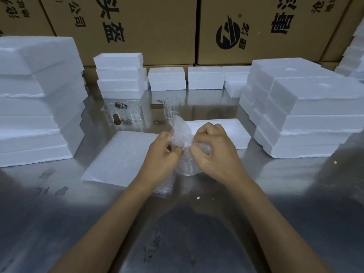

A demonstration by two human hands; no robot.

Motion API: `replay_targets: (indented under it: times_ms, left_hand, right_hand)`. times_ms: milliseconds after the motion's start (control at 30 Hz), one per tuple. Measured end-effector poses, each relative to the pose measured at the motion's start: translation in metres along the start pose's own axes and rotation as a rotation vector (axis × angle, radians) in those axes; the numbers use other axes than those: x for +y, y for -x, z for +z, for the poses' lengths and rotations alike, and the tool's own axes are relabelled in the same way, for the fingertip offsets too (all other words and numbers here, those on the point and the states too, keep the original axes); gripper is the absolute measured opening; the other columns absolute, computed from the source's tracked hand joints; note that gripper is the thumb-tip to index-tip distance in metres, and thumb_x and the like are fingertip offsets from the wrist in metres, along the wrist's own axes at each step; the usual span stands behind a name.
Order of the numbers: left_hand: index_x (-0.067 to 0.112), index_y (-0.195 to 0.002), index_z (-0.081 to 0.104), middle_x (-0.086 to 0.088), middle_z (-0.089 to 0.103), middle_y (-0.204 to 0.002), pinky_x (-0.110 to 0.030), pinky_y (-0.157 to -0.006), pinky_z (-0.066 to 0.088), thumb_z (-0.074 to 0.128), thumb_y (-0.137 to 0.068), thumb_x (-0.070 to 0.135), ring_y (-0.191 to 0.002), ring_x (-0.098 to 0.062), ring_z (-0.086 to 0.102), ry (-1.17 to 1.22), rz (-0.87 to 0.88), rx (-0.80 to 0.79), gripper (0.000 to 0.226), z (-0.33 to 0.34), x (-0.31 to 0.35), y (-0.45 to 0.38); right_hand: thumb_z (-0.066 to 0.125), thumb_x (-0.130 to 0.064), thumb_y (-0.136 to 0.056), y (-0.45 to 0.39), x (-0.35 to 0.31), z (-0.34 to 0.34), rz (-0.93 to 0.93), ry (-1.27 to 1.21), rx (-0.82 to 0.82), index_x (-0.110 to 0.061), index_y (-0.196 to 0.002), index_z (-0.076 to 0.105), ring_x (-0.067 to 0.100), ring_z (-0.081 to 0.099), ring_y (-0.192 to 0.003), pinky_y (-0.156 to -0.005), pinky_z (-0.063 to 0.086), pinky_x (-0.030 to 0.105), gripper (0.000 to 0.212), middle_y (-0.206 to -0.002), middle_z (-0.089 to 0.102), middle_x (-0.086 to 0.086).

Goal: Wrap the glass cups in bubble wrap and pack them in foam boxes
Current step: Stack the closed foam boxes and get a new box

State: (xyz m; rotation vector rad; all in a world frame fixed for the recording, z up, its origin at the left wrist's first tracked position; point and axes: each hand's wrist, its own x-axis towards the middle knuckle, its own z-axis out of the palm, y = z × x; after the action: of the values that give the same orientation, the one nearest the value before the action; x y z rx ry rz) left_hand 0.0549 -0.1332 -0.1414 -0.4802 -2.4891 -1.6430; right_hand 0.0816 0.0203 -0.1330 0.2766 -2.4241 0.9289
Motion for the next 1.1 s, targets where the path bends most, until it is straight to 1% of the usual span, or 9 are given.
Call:
replay_targets:
  times_ms: [100, 233, 467, 567, 700, 767, 833, 967, 1100]
  left_hand:
    - [0.013, -0.100, 0.062, 0.000, 0.058, -0.101, -0.030, -0.076, 0.049, 0.054, -0.087, 0.022, -0.087, -0.011, 0.056, -0.077, 0.103, 0.065, 0.018, 0.003, 0.000, 0.003]
    - [0.020, -0.106, 0.061, 0.015, 0.051, -0.115, -0.010, -0.084, 0.040, 0.050, -0.085, 0.021, -0.109, 0.000, 0.049, -0.100, 0.275, 0.038, 0.024, -0.003, 0.006, 0.003]
    - [0.015, -0.076, 0.070, 0.006, 0.051, -0.135, -0.034, -0.099, 0.037, 0.031, -0.089, 0.037, -0.116, -0.011, 0.044, -0.592, 0.361, -0.127, 0.046, -0.005, -0.003, 0.004]
    - [0.018, -0.072, 0.064, 0.006, 0.057, -0.131, -0.031, -0.097, 0.036, 0.033, -0.087, 0.037, -0.113, -0.009, 0.047, -0.539, 0.365, -0.093, 0.040, -0.006, -0.001, 0.005]
    - [0.024, -0.095, 0.062, 0.016, 0.063, -0.110, -0.020, -0.089, 0.040, 0.043, -0.082, 0.031, -0.111, -0.008, 0.055, -0.192, 0.301, 0.040, 0.025, -0.010, 0.005, 0.002]
    - [0.022, -0.091, 0.067, 0.015, 0.062, -0.114, -0.021, -0.094, 0.039, 0.042, -0.082, 0.031, -0.114, -0.008, 0.052, -0.251, 0.351, 0.008, 0.028, -0.012, 0.005, 0.001]
    - [0.019, -0.085, 0.072, 0.012, 0.060, -0.122, -0.026, -0.099, 0.036, 0.040, -0.084, 0.034, -0.117, -0.009, 0.048, -0.400, 0.385, -0.051, 0.036, -0.011, 0.002, 0.002]
    - [0.018, -0.081, 0.076, 0.010, 0.055, -0.135, -0.026, -0.103, 0.030, 0.040, -0.089, 0.035, -0.124, -0.007, 0.043, -0.524, 0.321, -0.155, 0.041, -0.007, 0.001, 0.005]
    - [0.018, -0.080, 0.072, 0.010, 0.058, -0.128, -0.030, -0.100, 0.036, 0.042, -0.087, 0.033, -0.117, -0.009, 0.047, -0.554, 0.363, -0.101, 0.034, -0.007, 0.006, 0.006]
  right_hand:
    - [0.038, -0.036, -0.082, 0.000, 0.001, -0.001, -0.007, 0.053, -0.046, -0.015, -0.063, 0.054, 0.012, 0.040, -0.088, -0.069, 0.031, 0.028, 0.032, -0.087, 0.055, -0.007]
    - [0.036, -0.031, -0.083, -0.001, 0.006, 0.001, -0.008, 0.114, -0.124, -0.010, -0.063, 0.051, 0.012, 0.039, -0.088, -0.075, 0.028, 0.027, 0.032, -0.089, 0.054, -0.007]
    - [0.044, -0.017, -0.080, -0.005, -0.001, -0.004, 0.149, -0.400, 0.233, -0.011, -0.066, 0.068, 0.013, 0.060, -0.087, -0.073, 0.046, 0.030, 0.028, -0.078, 0.066, -0.009]
    - [0.042, -0.013, -0.080, -0.002, -0.002, 0.000, 0.029, -0.228, 0.086, -0.007, -0.066, 0.066, 0.017, 0.056, -0.083, -0.074, 0.046, 0.036, 0.029, -0.073, 0.067, -0.007]
    - [0.033, -0.023, -0.081, -0.002, -0.001, 0.008, -0.106, 0.078, -0.057, -0.015, -0.058, 0.046, 0.013, 0.043, -0.082, -0.077, 0.037, 0.032, 0.028, -0.062, 0.056, -0.008]
    - [0.030, -0.027, -0.080, -0.002, 0.000, 0.009, -0.126, 0.149, -0.104, -0.013, -0.058, 0.052, 0.014, 0.045, -0.087, -0.083, 0.037, 0.034, 0.034, -0.063, 0.061, -0.004]
    - [0.037, -0.021, -0.080, -0.001, -0.002, 0.005, -0.034, 0.022, -0.043, -0.006, -0.059, 0.062, 0.016, 0.050, -0.088, -0.083, 0.041, 0.037, 0.036, -0.063, 0.064, 0.001]
    - [0.045, -0.010, -0.075, -0.002, 0.000, -0.004, 0.103, -0.329, 0.338, -0.011, -0.049, 0.062, 0.011, 0.058, -0.086, -0.074, 0.046, 0.029, 0.031, -0.063, 0.067, -0.006]
    - [0.045, -0.012, -0.077, 0.000, -0.001, 0.001, 0.050, -0.138, 0.166, -0.017, -0.059, 0.071, 0.007, 0.049, -0.099, -0.085, 0.038, 0.018, 0.032, -0.078, 0.070, -0.017]
